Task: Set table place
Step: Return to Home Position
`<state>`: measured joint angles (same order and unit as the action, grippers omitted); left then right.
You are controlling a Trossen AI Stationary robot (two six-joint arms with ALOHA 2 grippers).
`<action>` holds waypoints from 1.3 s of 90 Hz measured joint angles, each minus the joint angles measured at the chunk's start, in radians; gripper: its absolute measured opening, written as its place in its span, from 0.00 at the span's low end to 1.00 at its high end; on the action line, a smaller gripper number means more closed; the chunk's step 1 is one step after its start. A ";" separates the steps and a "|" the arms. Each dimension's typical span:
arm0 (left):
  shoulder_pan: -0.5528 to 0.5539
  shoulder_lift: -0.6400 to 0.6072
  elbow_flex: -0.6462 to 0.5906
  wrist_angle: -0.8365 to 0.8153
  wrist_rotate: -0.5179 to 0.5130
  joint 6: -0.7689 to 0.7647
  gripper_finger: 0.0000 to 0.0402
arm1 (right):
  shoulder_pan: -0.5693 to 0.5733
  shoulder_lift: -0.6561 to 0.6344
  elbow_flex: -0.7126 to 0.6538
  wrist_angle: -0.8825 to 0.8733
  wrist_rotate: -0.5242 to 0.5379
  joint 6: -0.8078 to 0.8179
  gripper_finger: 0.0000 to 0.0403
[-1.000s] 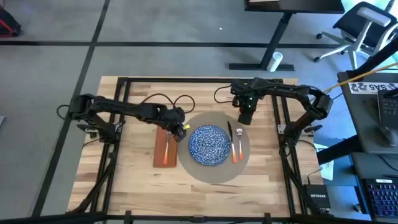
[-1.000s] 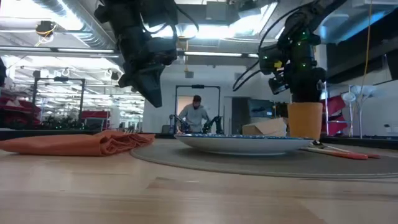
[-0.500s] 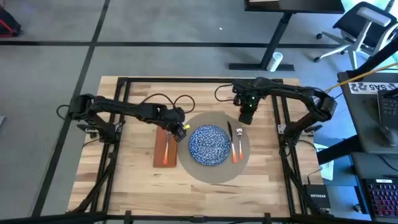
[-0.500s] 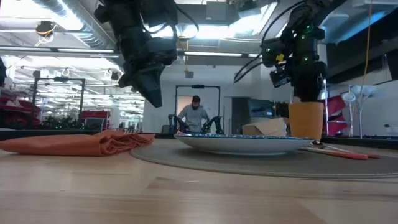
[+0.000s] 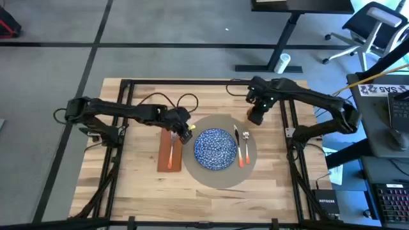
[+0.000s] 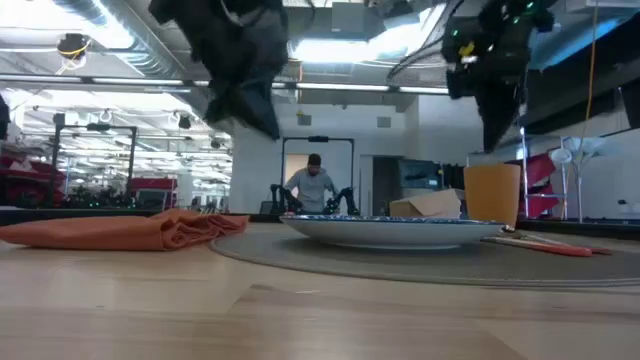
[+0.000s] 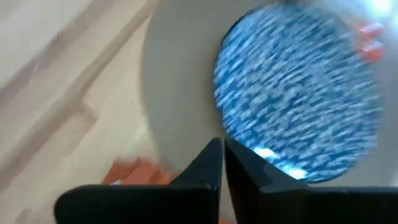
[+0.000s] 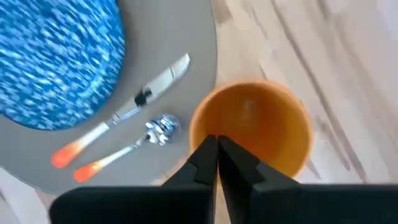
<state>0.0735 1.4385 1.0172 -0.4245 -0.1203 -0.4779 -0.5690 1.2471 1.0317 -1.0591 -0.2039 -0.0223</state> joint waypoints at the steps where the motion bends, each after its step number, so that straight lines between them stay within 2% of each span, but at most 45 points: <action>1: -0.001 -0.006 0.000 0.008 -0.002 0.008 0.00 | 0.000 -0.009 0.000 0.003 0.000 0.000 0.00; 28: -0.016 -0.099 0.000 0.251 -0.036 0.196 0.00 | 0.031 -0.157 0.000 0.144 -0.007 0.024 0.00; 41: -0.017 -0.099 -0.002 0.316 -0.037 0.215 0.00 | 0.097 -0.174 0.000 0.214 -0.008 0.040 0.00; 52: -0.034 -0.112 -0.050 0.440 -0.037 0.192 0.00 | 0.161 -0.184 -0.027 0.339 -0.008 0.041 0.00; 65: -0.066 -0.183 -0.116 0.554 -0.036 0.171 0.00 | 0.257 -0.227 -0.072 0.450 0.026 0.056 0.00; 75: -0.084 -0.248 -0.173 0.563 -0.036 0.163 0.00 | 0.317 -0.278 -0.109 0.466 0.079 0.083 0.00; 92: -0.093 -0.394 -0.295 0.577 -0.036 0.176 0.00 | 0.401 -0.419 -0.219 0.519 0.091 0.115 0.00; 103: -0.101 -0.505 -0.427 0.609 -0.039 0.166 0.00 | 0.448 -0.550 -0.326 0.550 0.163 0.178 0.00; 117: -0.130 -0.646 -0.626 0.772 -0.038 0.125 0.00 | 0.496 -0.694 -0.446 0.626 0.254 0.253 0.00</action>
<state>-0.0568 0.7922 0.3914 0.3472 -0.1584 -0.3529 -0.0725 0.5530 0.5856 -0.4334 0.0499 0.2311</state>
